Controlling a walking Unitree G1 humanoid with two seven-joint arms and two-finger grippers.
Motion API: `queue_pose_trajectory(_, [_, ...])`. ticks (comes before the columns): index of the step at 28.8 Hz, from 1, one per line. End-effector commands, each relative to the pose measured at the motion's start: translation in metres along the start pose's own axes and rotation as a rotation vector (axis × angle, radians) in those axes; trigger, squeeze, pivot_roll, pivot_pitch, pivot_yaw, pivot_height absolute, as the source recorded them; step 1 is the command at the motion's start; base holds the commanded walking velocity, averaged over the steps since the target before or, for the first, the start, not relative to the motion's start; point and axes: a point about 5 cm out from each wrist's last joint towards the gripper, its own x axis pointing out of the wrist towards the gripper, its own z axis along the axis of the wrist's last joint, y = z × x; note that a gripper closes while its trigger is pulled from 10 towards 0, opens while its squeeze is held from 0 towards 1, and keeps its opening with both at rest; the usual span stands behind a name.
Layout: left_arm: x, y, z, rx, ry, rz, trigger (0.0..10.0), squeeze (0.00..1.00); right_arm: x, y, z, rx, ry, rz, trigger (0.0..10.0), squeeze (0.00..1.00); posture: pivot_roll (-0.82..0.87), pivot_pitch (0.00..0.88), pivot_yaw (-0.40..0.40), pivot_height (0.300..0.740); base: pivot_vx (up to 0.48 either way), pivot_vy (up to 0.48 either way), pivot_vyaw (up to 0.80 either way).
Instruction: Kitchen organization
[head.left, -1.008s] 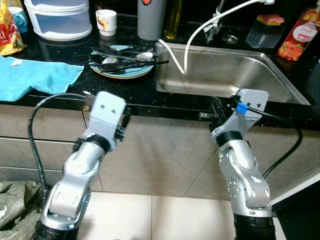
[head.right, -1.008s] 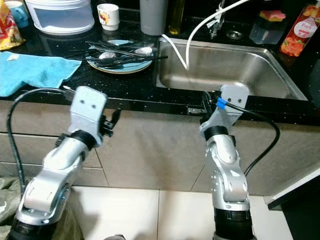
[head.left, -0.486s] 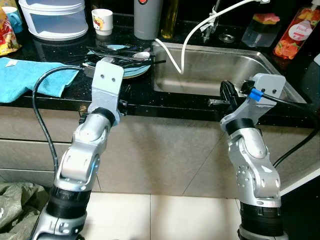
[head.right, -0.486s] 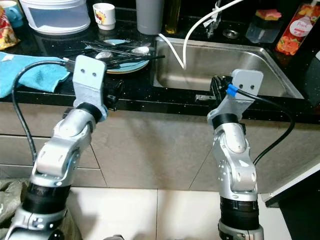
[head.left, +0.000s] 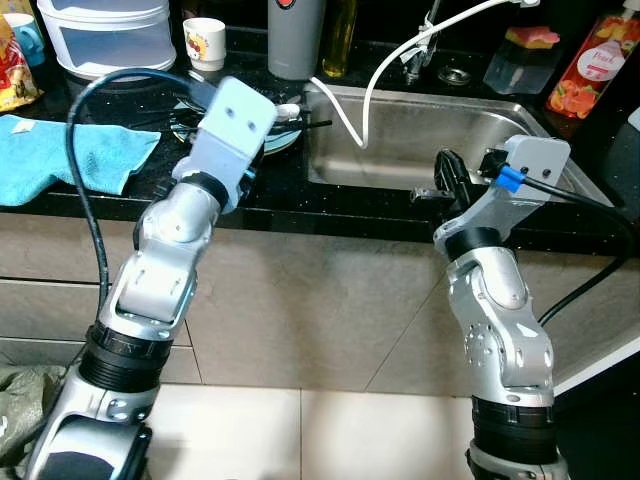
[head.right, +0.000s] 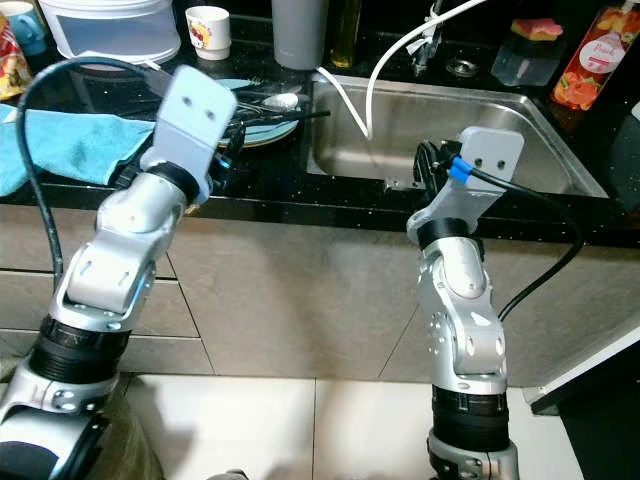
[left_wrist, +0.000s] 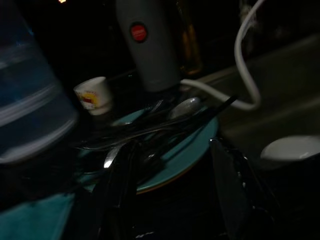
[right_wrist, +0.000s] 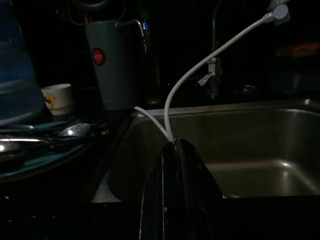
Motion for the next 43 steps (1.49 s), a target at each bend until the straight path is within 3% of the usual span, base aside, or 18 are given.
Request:
queue_pose_trajectory(1, [-0.001, -0.001, 0.009, -0.087, -0.041, -0.011, 10.0, 0.0, 0.0, -0.004, 0.004, 0.037, -0.009, -0.025, 10.0, 0.0, 0.22, 0.069, -0.071, 0.74, 0.0, 0.0, 0.0])
queue_pose_trajectory(3, [-0.001, 0.002, 0.017, -0.172, -0.083, -0.007, 10.0, 0.0, 0.0, -0.007, 0.005, 0.066, -0.007, -0.046, 10.0, 0.0, 0.22, 0.071, -0.071, 0.74, 0.0, 0.0, 0.0])
queue_pose_trajectory(9, [-0.004, 0.006, 0.03, -0.19, -0.174, -0.015, 10.0, 0.0, -0.002, -0.012, 0.006, 0.066, -0.014, -0.074, 10.0, 0.0, 0.22, 0.073, -0.073, 0.74, 0.0, 0.0, 0.0])
queue_pose_trajectory(13, [-0.002, 0.007, 0.029, -0.167, -0.164, -0.008, 10.0, 0.0, -0.004, -0.016, 0.008, 0.033, -0.022, -0.092, 10.0, 0.0, 0.22, 0.074, -0.07, 0.74, 0.0, 0.0, 0.0])
queue_pose_trajectory(19, [0.0, 0.01, 0.026, -0.233, -0.132, 0.009, 10.0, 0.0, -0.004, -0.016, 0.01, 0.041, -0.024, -0.085, 10.0, 0.0, 0.22, 0.072, -0.073, 0.74, 0.0, 0.0, 0.0])
queue_pose_trajectory(30, [0.0, 0.01, 0.032, -0.225, -0.168, 0.02, 10.0, 0.0, -0.002, -0.015, 0.011, 0.051, -0.03, -0.079, 10.0, 0.0, 0.22, 0.069, -0.077, 0.74, 0.0, 0.0, 0.0])
queue_pose_trajectory(43, [-0.002, 0.004, 0.025, -0.178, -0.143, -0.013, 10.0, 0.0, -0.001, -0.013, 0.006, 0.052, -0.018, -0.074, 10.0, 0.0, 0.23, 0.066, -0.065, 0.74, 0.0, 0.0, 0.0])
